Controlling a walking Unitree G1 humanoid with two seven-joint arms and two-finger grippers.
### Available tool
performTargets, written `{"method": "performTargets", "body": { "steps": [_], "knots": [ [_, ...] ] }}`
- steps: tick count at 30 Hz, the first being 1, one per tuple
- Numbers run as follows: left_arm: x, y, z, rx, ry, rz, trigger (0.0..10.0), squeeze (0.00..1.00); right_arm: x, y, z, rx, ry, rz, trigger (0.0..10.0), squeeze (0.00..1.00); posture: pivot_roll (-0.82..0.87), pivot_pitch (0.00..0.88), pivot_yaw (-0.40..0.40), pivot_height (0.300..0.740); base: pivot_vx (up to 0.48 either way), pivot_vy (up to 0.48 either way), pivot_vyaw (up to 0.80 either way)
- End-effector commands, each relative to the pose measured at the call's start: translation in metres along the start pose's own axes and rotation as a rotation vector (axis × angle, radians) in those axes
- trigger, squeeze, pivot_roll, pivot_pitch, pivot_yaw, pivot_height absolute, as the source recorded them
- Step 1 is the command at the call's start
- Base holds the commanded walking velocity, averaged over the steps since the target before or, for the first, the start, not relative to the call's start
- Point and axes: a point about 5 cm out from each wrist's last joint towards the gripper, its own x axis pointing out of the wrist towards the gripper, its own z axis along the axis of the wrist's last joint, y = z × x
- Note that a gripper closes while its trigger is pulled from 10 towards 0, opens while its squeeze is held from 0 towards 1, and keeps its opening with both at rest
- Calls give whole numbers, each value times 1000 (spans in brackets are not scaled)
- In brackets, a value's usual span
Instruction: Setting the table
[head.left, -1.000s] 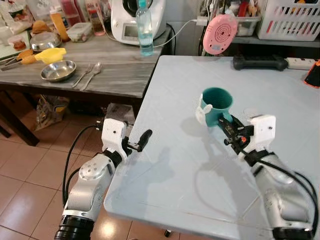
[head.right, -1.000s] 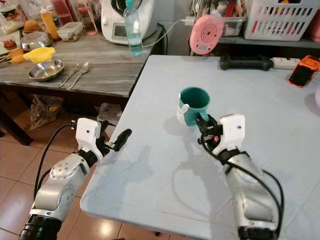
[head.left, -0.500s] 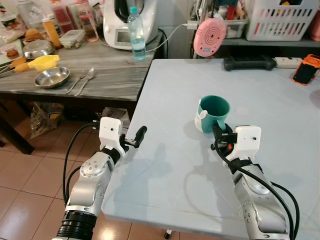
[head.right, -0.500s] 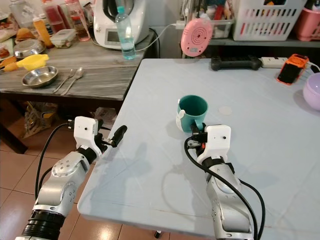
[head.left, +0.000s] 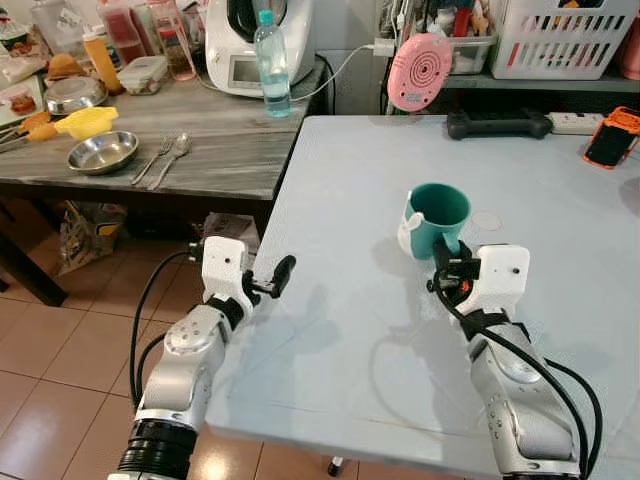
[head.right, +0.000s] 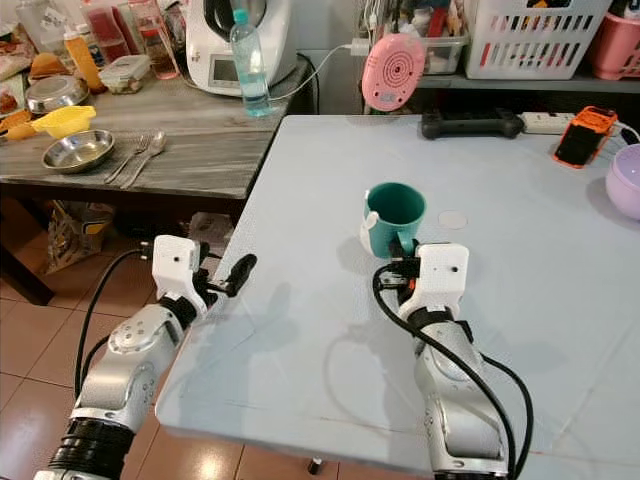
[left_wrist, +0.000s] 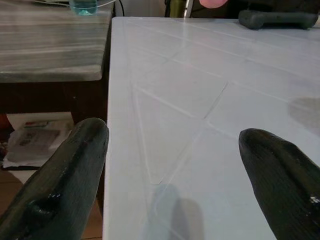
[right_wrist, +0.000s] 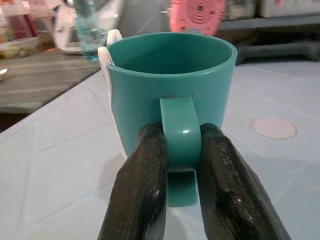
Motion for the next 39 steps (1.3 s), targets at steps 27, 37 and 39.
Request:
{"method": "performTargets", "body": {
  "steps": [27, 37, 39],
  "knots": [
    [2, 4, -4, -25, 61, 15, 10000, 0, 6, -9, 6, 30, -5, -51, 10000, 0, -77, 22, 72, 740, 0, 0, 0],
    [6, 1, -2, -22, 61, 2, 10000, 0, 6, -10, 6, 28, -6, -60, 10000, 0, -83, 16, 75, 740, -124, 0, 0],
    [6, 0, -3, -20, 63, -2, 10000, 0, 5, -11, 6, 25, -5, -62, 10000, 0, -83, 17, 72, 740, -253, 0, 0]
  ]
}}
